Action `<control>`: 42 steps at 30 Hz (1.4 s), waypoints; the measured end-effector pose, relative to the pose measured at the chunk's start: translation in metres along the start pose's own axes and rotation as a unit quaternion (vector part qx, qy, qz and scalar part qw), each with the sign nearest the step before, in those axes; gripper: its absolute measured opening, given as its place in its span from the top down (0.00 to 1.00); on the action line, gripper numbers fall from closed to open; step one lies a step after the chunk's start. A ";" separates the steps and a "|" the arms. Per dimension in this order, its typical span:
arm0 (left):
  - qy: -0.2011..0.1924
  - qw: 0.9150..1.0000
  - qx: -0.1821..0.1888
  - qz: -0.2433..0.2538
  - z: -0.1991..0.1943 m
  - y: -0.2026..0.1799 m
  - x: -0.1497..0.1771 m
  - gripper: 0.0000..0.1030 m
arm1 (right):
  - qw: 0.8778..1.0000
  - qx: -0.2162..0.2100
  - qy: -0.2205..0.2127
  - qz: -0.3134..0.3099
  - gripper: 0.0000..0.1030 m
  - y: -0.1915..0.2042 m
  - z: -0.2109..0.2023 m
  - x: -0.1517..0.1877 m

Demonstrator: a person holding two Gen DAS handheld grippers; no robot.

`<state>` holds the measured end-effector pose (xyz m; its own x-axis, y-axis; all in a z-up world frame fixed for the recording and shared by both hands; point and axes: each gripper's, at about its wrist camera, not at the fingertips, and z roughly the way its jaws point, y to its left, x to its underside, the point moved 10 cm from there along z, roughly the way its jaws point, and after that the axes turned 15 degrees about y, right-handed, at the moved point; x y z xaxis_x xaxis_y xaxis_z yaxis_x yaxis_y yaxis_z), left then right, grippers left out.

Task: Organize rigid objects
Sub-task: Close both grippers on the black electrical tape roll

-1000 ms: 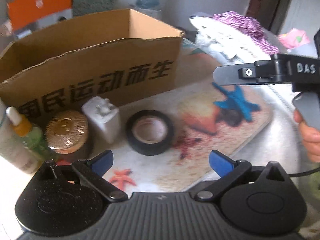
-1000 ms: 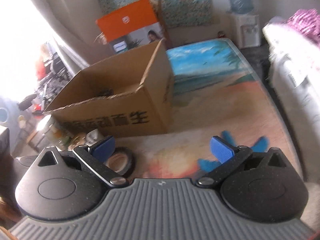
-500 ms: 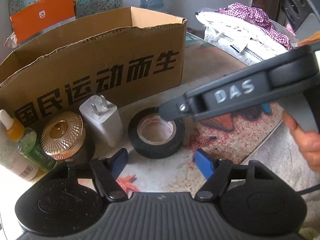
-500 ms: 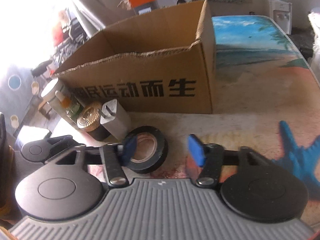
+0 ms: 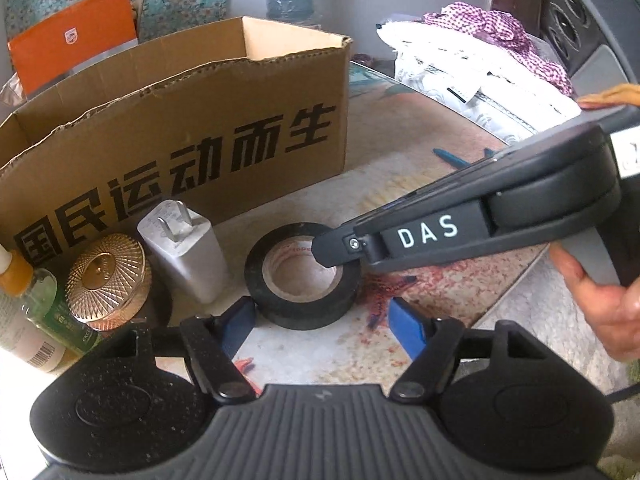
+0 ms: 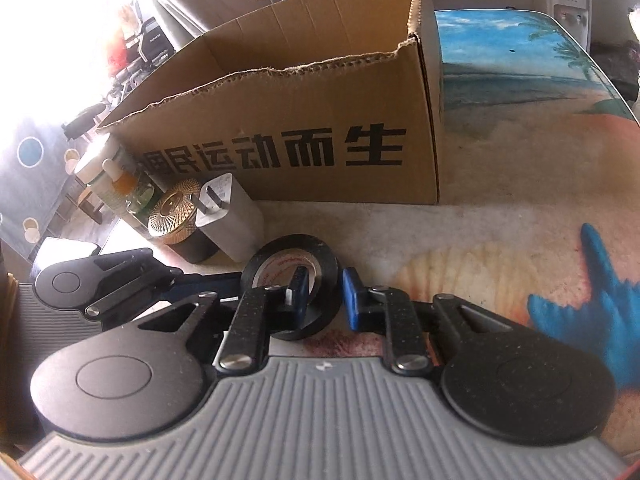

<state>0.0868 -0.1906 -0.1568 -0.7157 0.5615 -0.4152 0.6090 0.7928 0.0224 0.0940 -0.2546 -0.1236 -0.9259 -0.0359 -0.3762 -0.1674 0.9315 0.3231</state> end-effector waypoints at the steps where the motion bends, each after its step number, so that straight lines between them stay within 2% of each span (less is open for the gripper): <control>1: 0.000 1.000 0.000 0.002 0.000 -0.002 0.000 0.28 | 1.000 0.000 0.000 0.001 0.83 0.000 0.000 0.001; 14: 0.008 0.999 0.026 0.025 -0.007 -0.024 0.012 0.28 | 1.000 -0.008 0.003 0.023 0.83 -0.007 -0.011 0.021; 19: -0.001 0.999 0.009 0.036 -0.011 -0.025 0.012 0.29 | 0.999 -0.011 0.000 0.031 0.82 -0.010 -0.014 0.027; 25: 0.013 1.000 0.010 0.026 -0.006 -0.019 0.011 0.28 | 0.999 -0.010 -0.004 0.032 0.81 -0.011 -0.017 0.028; 36: 0.009 1.000 0.009 0.024 -0.002 -0.015 0.003 0.29 | 1.000 -0.002 -0.002 0.023 0.81 -0.010 -0.017 0.026; 42: 0.008 1.000 0.011 0.022 -0.001 -0.013 -0.003 0.35 | 1.000 -0.007 -0.001 0.022 0.81 -0.010 -0.014 0.025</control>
<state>0.0809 -0.2023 -0.1554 -0.6930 0.6000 -0.3996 0.6476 0.7617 0.0208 0.0681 -0.2701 -0.1237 -0.9321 0.0059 -0.3621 -0.1304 0.9273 0.3508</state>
